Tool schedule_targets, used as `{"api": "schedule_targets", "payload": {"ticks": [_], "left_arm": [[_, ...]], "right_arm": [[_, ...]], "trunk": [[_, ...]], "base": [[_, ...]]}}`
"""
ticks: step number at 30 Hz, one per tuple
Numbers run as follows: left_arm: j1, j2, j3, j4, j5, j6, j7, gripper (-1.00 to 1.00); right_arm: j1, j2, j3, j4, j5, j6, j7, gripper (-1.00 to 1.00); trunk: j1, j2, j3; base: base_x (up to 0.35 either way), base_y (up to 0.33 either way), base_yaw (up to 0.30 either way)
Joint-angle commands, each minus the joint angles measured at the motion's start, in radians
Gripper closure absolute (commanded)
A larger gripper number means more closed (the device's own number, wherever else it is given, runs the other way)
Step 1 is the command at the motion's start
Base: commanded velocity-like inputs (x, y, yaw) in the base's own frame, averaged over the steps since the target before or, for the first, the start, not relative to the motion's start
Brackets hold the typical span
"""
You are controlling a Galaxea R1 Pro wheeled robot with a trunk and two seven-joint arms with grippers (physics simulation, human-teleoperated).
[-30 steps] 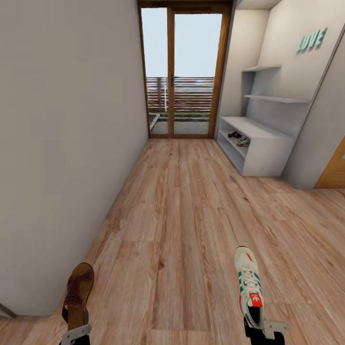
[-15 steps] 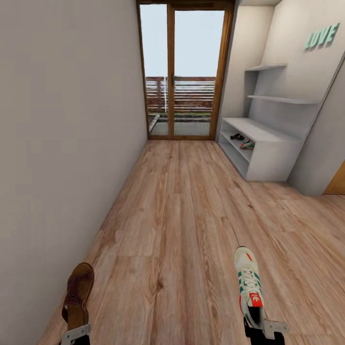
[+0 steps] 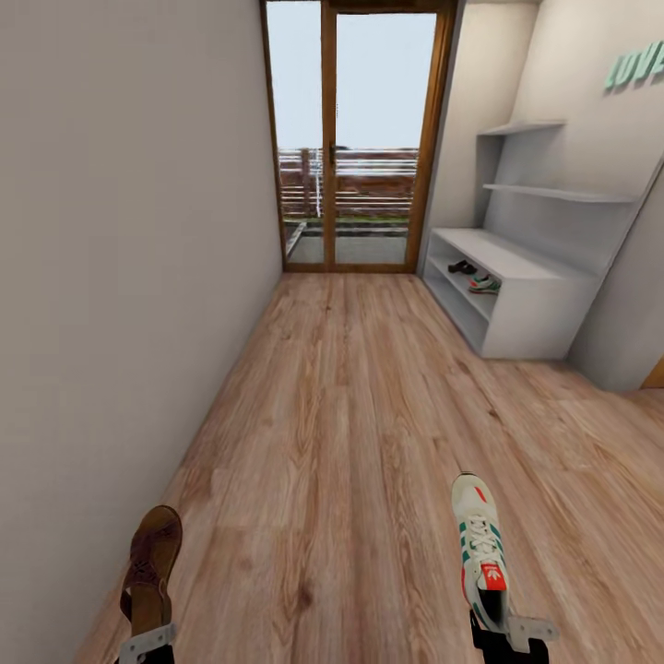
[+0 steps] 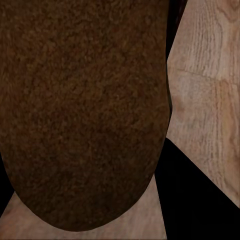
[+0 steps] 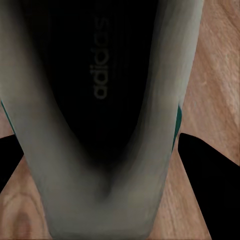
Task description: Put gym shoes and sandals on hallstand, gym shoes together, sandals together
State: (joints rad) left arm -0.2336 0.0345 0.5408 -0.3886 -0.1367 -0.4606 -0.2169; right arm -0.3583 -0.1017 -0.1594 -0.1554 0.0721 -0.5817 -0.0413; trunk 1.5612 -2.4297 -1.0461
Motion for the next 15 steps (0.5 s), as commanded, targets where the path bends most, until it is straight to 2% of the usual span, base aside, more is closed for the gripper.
{"api": "schedule_targets", "payload": {"ticks": [1,15], "left_arm": [[-0.001,0.0,0.008,0.001,-0.011,-0.004,-0.002,1.0],[-0.001,0.001,0.008,0.001,-0.011,-0.004,-0.002,1.0]], "right_arm": [[-0.001,0.0,-0.003,0.001,0.008,-0.003,-0.005,1.0],[-0.001,-0.001,-0.003,0.002,0.009,-0.003,-0.004,1.0]], "trunk": [[0.0,0.0,-0.001],[0.0,0.0,-0.001]], "base": [[0.34,0.0,0.0],[0.34,0.0,0.0]]}}
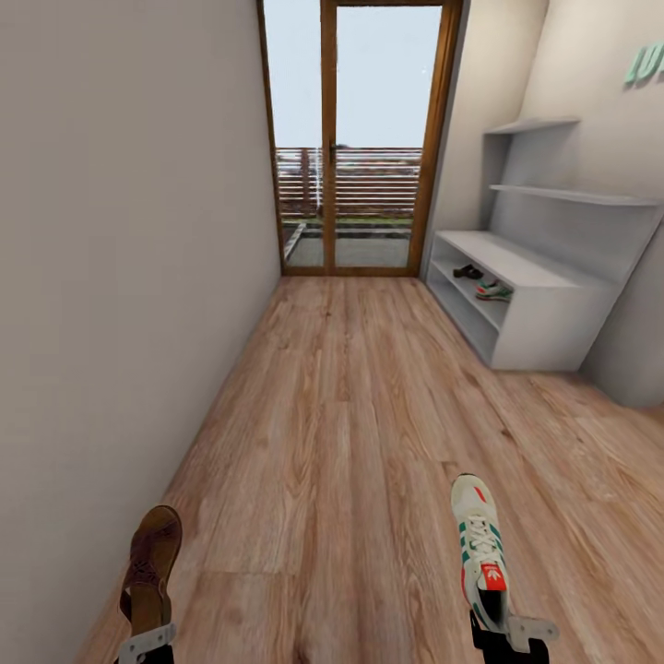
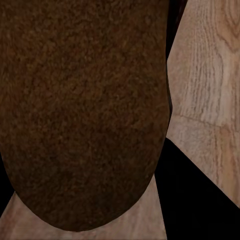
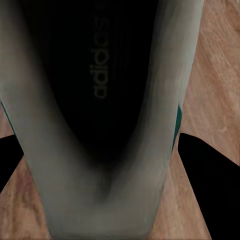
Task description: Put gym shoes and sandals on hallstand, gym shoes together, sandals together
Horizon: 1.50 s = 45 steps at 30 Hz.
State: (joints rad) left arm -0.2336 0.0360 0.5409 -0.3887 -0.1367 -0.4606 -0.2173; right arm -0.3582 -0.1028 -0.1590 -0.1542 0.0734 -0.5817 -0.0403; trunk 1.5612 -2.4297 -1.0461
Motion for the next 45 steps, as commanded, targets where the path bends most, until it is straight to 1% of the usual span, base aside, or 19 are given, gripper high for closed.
{"api": "schedule_targets", "payload": {"ticks": [1,16,45], "left_arm": [[-0.001,-0.001,0.008,0.001,-0.011,-0.004,-0.002,1.0],[-0.001,-0.001,0.008,0.001,-0.011,-0.004,-0.003,1.0],[-0.001,-0.001,0.008,0.001,-0.011,-0.004,-0.002,1.0]], "right_arm": [[-0.001,0.0,-0.003,0.001,0.008,-0.003,-0.005,1.0],[-0.001,0.006,-0.002,0.001,0.009,-0.003,-0.008,1.0],[-0.001,0.003,-0.004,-0.001,0.008,-0.003,-0.007,1.0]], "trunk": [[0.0,0.0,-0.001],[0.0,0.0,-0.001],[0.0,0.0,-0.001]], "base": [[0.34,0.0,0.0],[0.34,0.0,0.0],[0.34,0.0,0.0]]}}
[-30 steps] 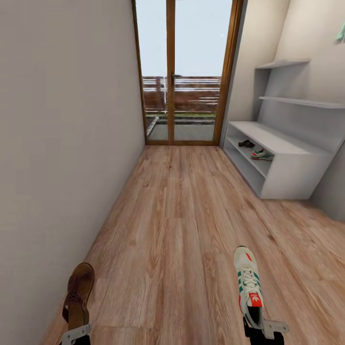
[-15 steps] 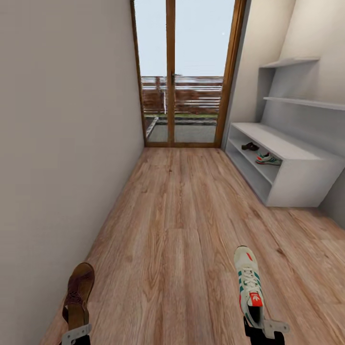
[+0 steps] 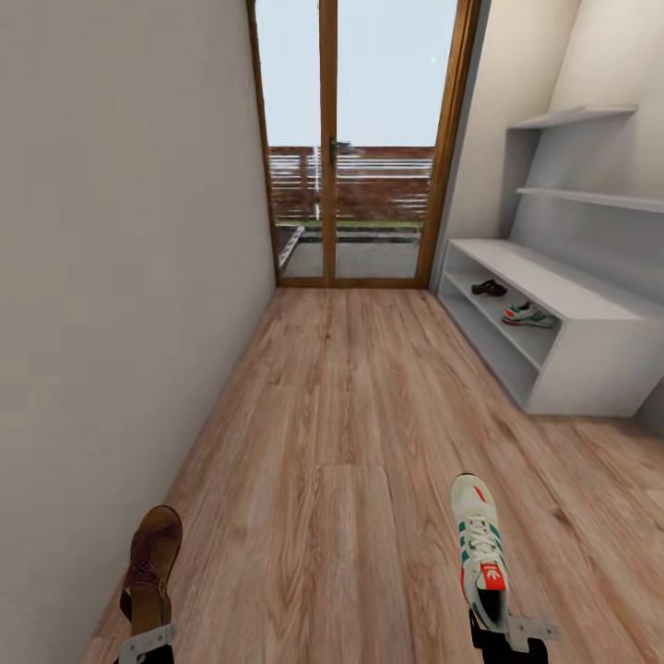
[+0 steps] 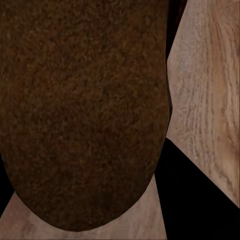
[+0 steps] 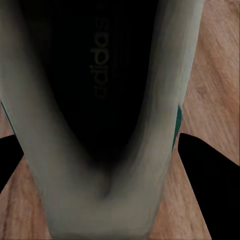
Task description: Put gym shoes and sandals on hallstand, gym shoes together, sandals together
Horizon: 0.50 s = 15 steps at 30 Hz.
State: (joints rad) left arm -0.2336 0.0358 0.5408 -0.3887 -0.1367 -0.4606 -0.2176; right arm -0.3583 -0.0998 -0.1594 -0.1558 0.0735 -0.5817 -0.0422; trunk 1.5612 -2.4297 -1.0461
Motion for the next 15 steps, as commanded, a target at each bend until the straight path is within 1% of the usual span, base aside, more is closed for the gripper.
{"api": "schedule_targets", "payload": {"ticks": [1,15], "left_arm": [[-0.001,-0.001,0.008,0.001,-0.011,-0.004,-0.002,1.0],[-0.001,-0.001,0.008,0.001,-0.012,-0.004,-0.002,1.0]], "right_arm": [[-0.001,0.0,-0.003,0.001,0.008,-0.003,-0.005,1.0],[-0.001,0.0,-0.003,0.001,0.008,-0.003,-0.005,1.0]], "trunk": [[0.0,0.0,-0.001],[0.0,0.0,-0.001]], "base": [[0.34,0.0,0.0],[0.34,0.0,0.0]]}}
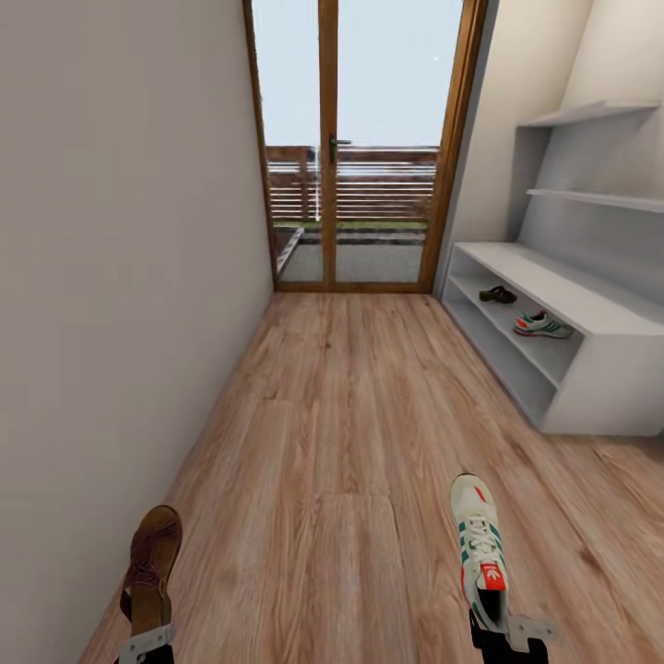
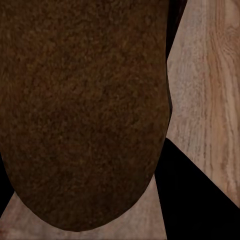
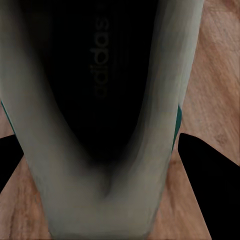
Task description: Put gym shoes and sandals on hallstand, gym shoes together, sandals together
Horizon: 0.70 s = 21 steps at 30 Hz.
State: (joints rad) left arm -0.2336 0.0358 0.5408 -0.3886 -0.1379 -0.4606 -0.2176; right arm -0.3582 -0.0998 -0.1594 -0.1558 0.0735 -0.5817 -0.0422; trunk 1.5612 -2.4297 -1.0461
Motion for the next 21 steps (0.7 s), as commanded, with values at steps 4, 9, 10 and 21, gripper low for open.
{"api": "schedule_targets", "payload": {"ticks": [4,9,10,21], "left_arm": [[-0.001,-0.001,0.008,0.001,-0.01,-0.004,-0.002,1.0],[-0.001,-0.001,0.008,0.001,-0.011,-0.004,-0.003,1.0],[-0.001,-0.001,0.008,0.001,-0.011,-0.004,-0.003,1.0],[-0.001,-0.002,0.008,0.001,-0.009,-0.004,-0.003,1.0]], "right_arm": [[-0.001,0.0,-0.003,0.001,0.008,-0.003,-0.005,1.0],[-0.001,0.0,-0.003,0.001,0.008,-0.003,-0.005,1.0],[-0.001,0.0,-0.003,0.001,0.008,-0.003,-0.005,1.0],[-0.001,0.0,-0.003,0.001,0.009,-0.003,-0.004,1.0]], "trunk": [[0.0,0.0,-0.001],[0.0,0.0,-0.001],[0.0,0.0,-0.001],[0.0,0.0,-0.001]], "base": [[0.34,0.0,0.0],[0.34,0.0,-0.015],[0.34,0.0,-0.085],[0.34,0.0,-0.112]]}}
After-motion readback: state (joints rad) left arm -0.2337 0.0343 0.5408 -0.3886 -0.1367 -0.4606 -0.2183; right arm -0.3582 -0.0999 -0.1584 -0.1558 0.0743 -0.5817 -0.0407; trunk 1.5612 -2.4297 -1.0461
